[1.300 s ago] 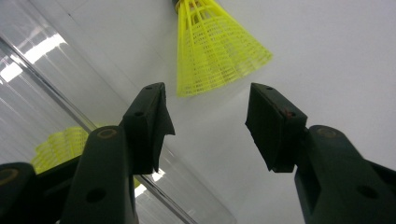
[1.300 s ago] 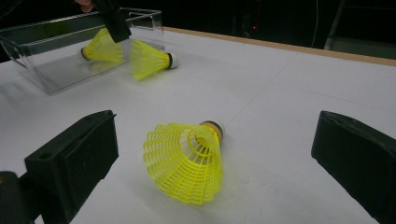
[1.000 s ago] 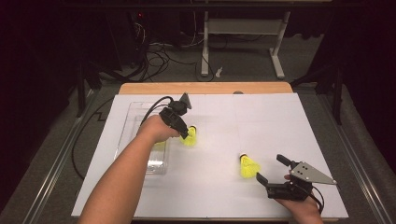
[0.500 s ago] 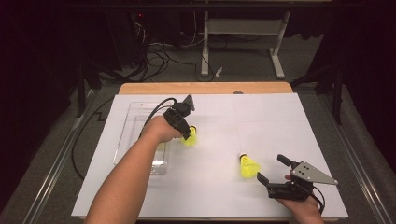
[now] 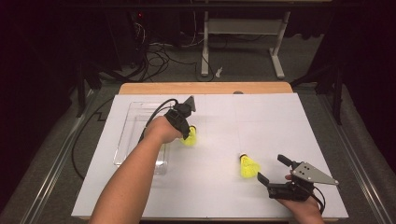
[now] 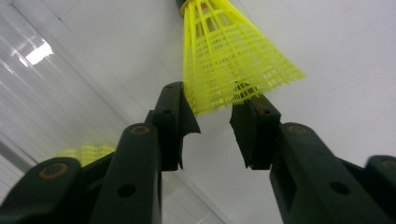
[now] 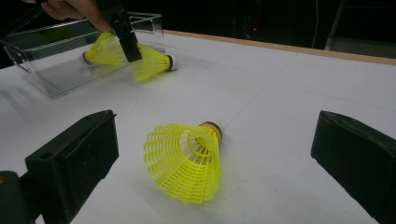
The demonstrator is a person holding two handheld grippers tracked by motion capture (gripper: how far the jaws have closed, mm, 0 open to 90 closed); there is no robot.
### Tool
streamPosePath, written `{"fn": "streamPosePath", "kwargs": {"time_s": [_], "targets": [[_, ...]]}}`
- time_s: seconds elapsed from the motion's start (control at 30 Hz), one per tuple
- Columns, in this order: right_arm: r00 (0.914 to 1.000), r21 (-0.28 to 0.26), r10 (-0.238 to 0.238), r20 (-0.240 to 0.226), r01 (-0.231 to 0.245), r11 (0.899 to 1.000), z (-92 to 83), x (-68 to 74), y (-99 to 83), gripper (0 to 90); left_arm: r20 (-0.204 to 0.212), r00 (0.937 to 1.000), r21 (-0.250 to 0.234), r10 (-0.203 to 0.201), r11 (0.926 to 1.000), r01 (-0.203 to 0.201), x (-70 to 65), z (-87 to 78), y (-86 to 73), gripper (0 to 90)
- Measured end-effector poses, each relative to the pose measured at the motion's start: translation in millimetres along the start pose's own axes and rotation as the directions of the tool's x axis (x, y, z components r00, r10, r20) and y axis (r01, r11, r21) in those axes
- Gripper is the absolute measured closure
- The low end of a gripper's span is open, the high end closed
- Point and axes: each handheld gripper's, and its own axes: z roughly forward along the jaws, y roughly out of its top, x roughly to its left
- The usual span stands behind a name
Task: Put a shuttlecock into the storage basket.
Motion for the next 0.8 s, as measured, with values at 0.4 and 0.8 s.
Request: {"fn": "streamPosePath", "kwargs": {"time_s": [0.4,0.8], "targets": [[1.0000,0.000,-0.001,0.000,0.001,1.000,-0.6,-0.2,0.0,1.5,-0.031,0.9995,-0.024,-0.009,0.9997,0.008,0.5,0.8,-0.5,88.3],[1.0000,-0.001,-0.001,0.002,0.001,1.000,-0.3,0.2,0.1,1.5,-0.022,0.9996,-0.042,0.015,0.9990,-0.016,-3.0,-6.6,-6.0,89.5]]}}
